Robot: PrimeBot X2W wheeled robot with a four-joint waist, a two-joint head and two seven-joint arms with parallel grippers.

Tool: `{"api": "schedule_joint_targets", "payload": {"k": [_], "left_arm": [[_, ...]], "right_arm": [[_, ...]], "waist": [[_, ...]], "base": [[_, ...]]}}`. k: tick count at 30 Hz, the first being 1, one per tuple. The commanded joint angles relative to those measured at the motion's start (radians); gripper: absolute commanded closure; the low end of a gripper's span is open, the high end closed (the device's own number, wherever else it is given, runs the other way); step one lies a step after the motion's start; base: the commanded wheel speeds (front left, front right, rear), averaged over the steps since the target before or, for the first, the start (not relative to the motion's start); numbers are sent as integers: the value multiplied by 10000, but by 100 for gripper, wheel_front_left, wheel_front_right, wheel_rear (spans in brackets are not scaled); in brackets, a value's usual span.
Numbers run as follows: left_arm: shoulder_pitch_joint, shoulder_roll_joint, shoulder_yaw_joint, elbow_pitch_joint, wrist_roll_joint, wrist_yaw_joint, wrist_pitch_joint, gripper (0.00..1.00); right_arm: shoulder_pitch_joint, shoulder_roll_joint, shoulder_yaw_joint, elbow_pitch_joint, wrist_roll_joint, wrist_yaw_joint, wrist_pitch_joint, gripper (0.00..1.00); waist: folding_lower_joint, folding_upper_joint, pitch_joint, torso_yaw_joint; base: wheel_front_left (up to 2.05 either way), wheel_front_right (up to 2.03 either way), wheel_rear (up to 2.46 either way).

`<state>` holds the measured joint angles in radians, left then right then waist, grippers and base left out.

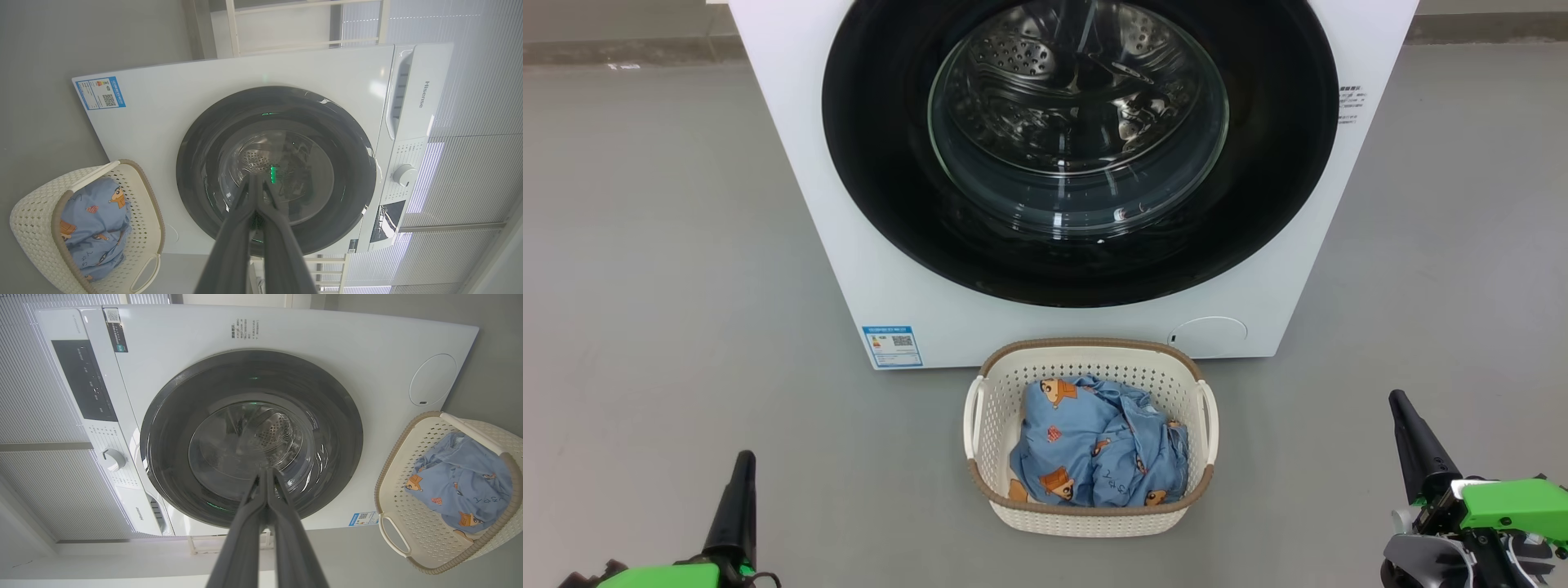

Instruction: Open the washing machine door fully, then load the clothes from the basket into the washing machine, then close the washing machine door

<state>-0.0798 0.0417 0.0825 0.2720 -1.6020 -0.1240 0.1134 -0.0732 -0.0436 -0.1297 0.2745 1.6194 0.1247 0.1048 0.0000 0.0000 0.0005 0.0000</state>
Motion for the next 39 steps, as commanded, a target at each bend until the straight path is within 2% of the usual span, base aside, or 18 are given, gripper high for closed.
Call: {"api": "schedule_joint_targets", "payload": {"k": [1,39], "left_arm": [[-352,88,327,-212,-55,-67,6,100],[-353,87,328,-212,-53,-67,7,100]], "right_arm": [[-412,-110,203,-242,-71,60,46,100],[-414,-99,187,-241,-84,60,59,100]], "waist": [[0,0,0,0],[0,0,0,0]], "base": [[0,0,0],[0,0,0]]}}
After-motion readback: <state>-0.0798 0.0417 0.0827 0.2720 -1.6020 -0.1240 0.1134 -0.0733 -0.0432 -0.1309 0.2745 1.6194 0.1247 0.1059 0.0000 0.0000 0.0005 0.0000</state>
